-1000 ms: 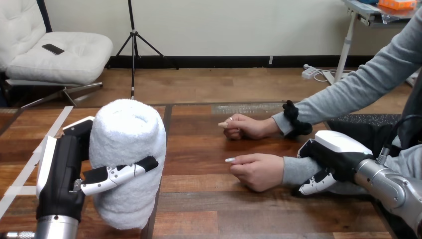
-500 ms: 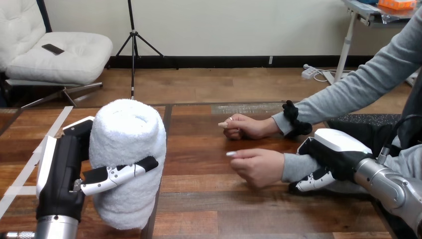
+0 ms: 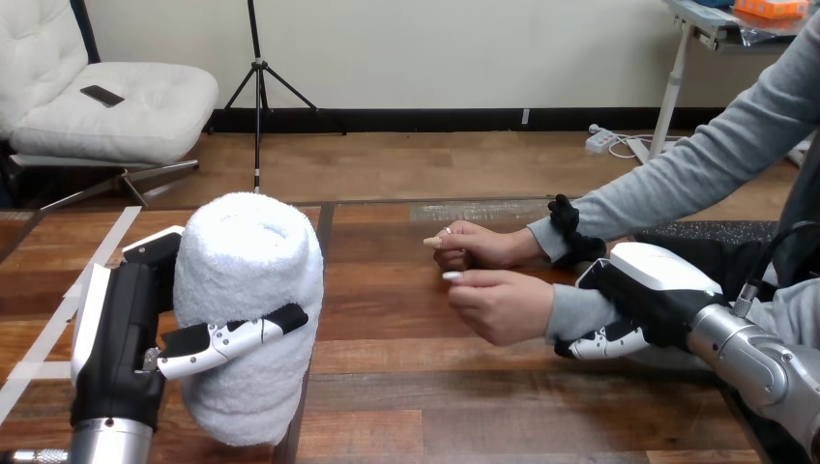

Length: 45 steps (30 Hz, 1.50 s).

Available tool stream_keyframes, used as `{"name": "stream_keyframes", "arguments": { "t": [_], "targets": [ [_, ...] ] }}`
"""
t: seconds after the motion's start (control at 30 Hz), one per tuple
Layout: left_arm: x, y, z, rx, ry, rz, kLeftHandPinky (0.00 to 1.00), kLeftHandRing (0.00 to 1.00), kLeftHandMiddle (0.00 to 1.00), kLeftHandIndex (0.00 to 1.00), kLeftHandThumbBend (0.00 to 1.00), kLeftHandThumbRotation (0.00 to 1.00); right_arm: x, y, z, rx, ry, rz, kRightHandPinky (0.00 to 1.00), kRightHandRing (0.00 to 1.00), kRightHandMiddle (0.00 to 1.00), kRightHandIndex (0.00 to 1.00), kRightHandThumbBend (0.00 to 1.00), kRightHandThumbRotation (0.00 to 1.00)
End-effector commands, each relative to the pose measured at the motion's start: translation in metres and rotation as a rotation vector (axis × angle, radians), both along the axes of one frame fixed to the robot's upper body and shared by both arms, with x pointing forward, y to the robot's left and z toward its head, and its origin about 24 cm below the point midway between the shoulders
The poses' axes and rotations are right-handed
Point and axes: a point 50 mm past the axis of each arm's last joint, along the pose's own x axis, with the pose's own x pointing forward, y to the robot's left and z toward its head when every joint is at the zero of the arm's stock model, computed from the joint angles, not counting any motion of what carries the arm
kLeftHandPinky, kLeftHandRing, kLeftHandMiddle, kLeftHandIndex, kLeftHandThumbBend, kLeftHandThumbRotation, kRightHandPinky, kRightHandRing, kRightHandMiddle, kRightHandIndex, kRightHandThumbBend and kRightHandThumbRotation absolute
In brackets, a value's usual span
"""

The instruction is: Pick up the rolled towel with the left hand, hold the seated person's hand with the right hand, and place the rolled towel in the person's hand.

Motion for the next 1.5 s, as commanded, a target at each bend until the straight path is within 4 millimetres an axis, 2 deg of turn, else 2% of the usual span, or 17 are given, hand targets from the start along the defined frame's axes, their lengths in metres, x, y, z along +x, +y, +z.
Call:
{"name": "stream_keyframes", "arguments": {
  "t": [0.0, 0.23, 0.83, 1.47],
  "targets": [
    [0.011, -0.004, 0.025, 0.004, -0.133, -0.020, 0.30, 0.34, 0.39, 0.42, 0.60, 0.00, 0.004, 0.005, 0.007, 0.015, -0.044, 0.020, 0.20, 0.24, 0.30, 0.29, 0.52, 0.44],
    [0.011, -0.005, 0.025, 0.002, -0.136, -0.025, 0.30, 0.34, 0.39, 0.42, 0.60, 0.00, 0.005, 0.005, 0.008, 0.025, -0.053, 0.021, 0.19, 0.24, 0.29, 0.29, 0.51, 0.48],
    [0.012, -0.006, 0.025, 0.002, -0.147, -0.032, 0.30, 0.34, 0.39, 0.42, 0.61, 0.00, 0.009, 0.006, 0.014, 0.021, -0.058, 0.026, 0.21, 0.25, 0.30, 0.29, 0.51, 0.51],
    [0.017, -0.009, 0.022, -0.008, -0.157, -0.028, 0.29, 0.33, 0.39, 0.41, 0.61, 0.00, 0.012, 0.009, 0.026, 0.069, -0.115, 0.056, 0.15, 0.20, 0.25, 0.25, 0.52, 0.43]
  ]
}}
